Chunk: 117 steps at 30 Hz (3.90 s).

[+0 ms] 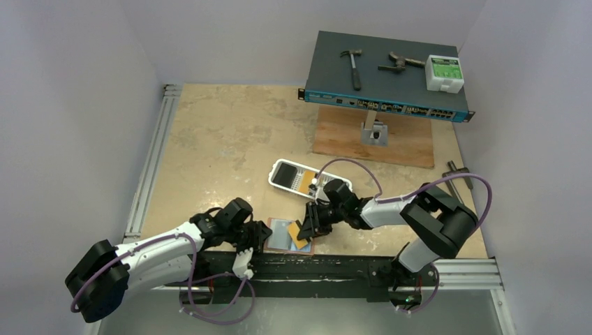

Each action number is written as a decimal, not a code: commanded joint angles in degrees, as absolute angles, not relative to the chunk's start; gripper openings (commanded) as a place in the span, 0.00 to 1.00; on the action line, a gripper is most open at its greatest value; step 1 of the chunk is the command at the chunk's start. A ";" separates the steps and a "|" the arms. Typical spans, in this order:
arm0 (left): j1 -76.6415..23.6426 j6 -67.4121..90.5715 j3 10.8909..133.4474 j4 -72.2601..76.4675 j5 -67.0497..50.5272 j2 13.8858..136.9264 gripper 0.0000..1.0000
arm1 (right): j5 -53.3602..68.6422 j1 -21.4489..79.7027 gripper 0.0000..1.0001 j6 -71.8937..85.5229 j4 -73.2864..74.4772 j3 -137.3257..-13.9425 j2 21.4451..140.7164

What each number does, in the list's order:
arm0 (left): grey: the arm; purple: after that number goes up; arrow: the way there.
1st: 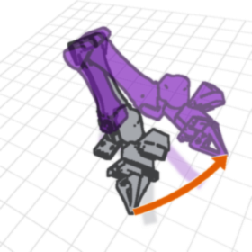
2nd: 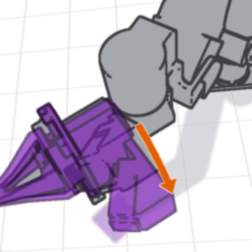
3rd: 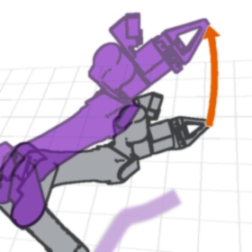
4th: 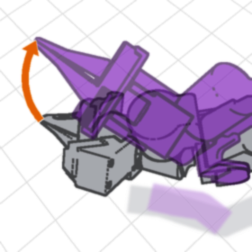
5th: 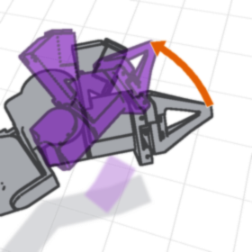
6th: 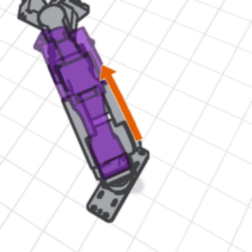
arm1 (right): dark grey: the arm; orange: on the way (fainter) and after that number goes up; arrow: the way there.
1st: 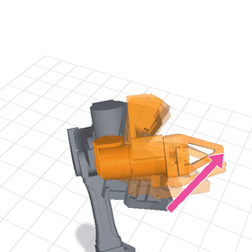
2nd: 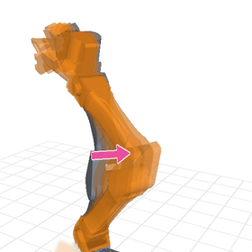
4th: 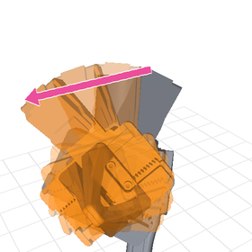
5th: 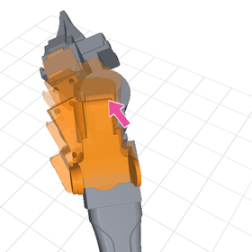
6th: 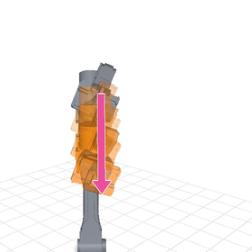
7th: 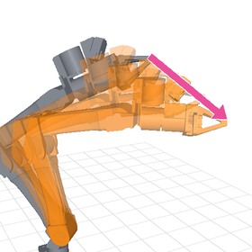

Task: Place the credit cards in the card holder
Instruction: Insert the credit card into the card holder.

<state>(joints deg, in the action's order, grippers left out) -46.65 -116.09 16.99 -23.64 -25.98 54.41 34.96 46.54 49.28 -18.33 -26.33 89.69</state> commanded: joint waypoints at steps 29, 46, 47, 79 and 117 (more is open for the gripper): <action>-47.73 -112.26 15.15 -23.21 -27.56 53.77 0.28 | 22.05 51.06 0.65 41.02 7.51 -38.34 85.19; -47.79 -111.10 15.29 -23.16 -26.47 53.00 0.27 | 26.55 50.98 0.00 47.82 -1.83 -30.77 79.18; -47.74 -111.09 15.27 -23.12 -26.53 53.01 0.27 | 26.93 50.98 0.00 48.71 -3.52 -29.84 79.31; -47.72 -110.04 15.46 -21.72 -26.84 53.26 0.21 | 20.11 46.76 0.00 59.23 -24.97 -18.05 73.95; -48.53 -107.82 14.85 -18.20 -26.78 53.27 0.12 | 18.46 46.76 0.00 65.01 -42.17 -9.56 74.72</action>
<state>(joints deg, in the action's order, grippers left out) -48.14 -108.40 15.22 -18.44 -25.32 53.67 18.96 46.85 64.49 -38.76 -10.04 76.31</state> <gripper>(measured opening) 0.132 0.004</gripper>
